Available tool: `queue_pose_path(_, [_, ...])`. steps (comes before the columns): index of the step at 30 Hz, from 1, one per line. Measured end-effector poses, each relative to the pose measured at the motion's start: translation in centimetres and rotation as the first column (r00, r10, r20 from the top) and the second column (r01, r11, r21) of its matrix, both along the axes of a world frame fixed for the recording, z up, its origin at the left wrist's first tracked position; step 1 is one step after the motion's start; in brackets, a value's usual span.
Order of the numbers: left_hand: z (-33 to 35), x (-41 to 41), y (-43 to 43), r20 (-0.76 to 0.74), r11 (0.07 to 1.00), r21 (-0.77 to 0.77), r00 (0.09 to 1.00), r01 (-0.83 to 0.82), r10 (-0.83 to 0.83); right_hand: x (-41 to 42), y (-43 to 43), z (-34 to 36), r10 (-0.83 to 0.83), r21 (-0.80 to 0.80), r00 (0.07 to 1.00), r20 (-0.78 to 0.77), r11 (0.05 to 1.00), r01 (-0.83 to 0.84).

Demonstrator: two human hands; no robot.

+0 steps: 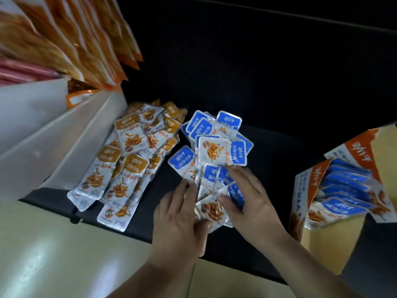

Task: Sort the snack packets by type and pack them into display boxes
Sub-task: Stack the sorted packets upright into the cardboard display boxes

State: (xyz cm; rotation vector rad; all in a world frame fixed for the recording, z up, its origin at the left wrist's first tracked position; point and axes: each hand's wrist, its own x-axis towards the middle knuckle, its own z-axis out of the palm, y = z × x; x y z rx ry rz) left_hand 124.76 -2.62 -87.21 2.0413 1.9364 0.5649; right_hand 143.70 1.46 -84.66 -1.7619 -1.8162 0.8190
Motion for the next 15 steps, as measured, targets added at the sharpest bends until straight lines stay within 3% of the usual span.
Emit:
queue_pose_path(2, [0.5, -0.4, 0.2, -0.072, 0.992, -0.052, 0.992, -0.111, 0.107, 0.0, -0.7, 0.7, -0.127, -0.075, 0.99, -0.057, 0.99, 0.123])
queue_pose_path(5, [0.6, -0.9, -0.2, -0.11, 0.987, -0.061, 0.984, -0.146, 0.139, -0.1, -2.0, 0.7, -0.124, -0.26, 0.987, 0.105, 0.954, 0.147])
queue_pose_path(11, [1.2, 0.6, 0.5, 0.077, 0.985, -0.147, 0.992, -0.086, 0.098, -0.1, -0.8, 1.0, -0.041, -0.297, 0.978, 0.202, 0.949, 0.101])
queue_pose_path(15, [2.4, 1.7, 1.6, 0.286, 0.969, -0.24, 0.949, -0.065, 0.134, 0.0, 2.0, 2.4, 0.087, -0.318, 0.959, 0.27, 0.948, 0.003])
